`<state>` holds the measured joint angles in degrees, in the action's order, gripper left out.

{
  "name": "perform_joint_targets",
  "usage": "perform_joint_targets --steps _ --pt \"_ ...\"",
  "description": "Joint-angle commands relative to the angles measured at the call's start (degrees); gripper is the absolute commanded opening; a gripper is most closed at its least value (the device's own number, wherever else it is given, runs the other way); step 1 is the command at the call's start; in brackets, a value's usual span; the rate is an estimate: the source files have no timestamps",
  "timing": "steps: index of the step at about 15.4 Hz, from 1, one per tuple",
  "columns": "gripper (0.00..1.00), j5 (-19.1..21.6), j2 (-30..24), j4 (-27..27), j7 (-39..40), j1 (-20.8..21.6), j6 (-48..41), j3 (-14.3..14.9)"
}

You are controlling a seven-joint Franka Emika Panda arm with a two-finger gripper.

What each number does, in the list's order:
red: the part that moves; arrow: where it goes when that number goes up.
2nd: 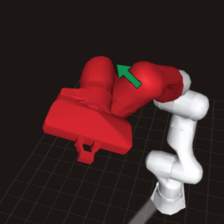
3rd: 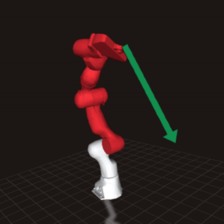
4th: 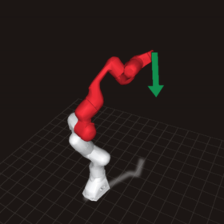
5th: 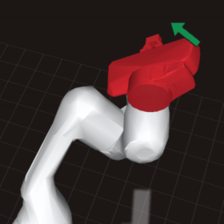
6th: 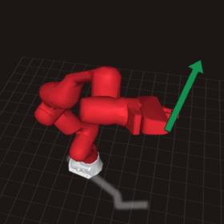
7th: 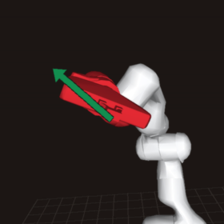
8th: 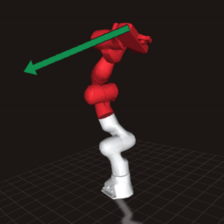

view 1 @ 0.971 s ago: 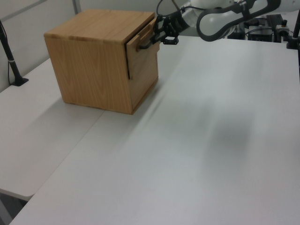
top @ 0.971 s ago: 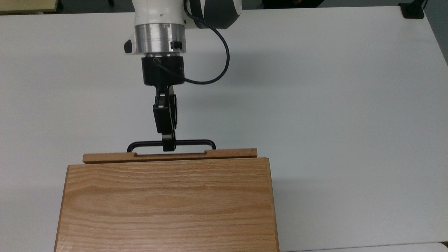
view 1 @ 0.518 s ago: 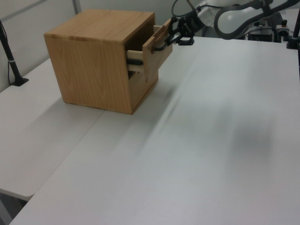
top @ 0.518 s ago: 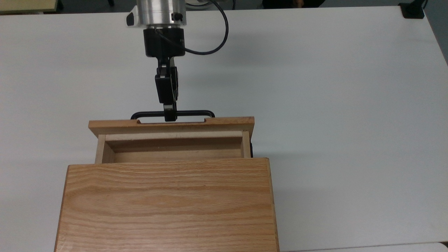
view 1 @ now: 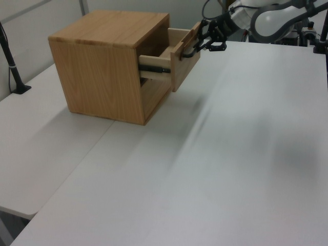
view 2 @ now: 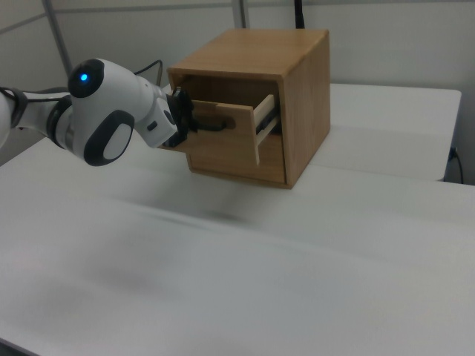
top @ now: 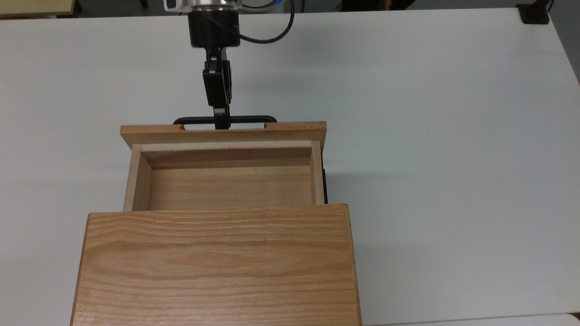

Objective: Open the drawer by sliding it
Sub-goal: 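Pull the handle straight out, sliding the upper drawer out of the cabinet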

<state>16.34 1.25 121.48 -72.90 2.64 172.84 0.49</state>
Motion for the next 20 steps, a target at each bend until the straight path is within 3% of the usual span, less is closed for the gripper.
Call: perform_joint_targets --steps 1,10,11,12,16,20 --pt "0.00 1.07 -4.49 8.68 -0.49 1.49 -3.02 -0.93" --pt "0.00 1.07 -8.19 10.09 -0.40 0.97 -11.64 -0.67" --pt "0.04 1.07 -8.54 10.01 -0.40 0.88 -12.96 -0.58" --pt "0.15 1.07 -8.80 9.83 -0.31 0.70 -14.19 -0.41" --pt "1.00 1.07 -9.33 5.98 -0.40 0.61 -18.57 0.99" --pt "1.00 1.07 -9.42 -4.47 -0.48 0.61 -32.71 2.93"
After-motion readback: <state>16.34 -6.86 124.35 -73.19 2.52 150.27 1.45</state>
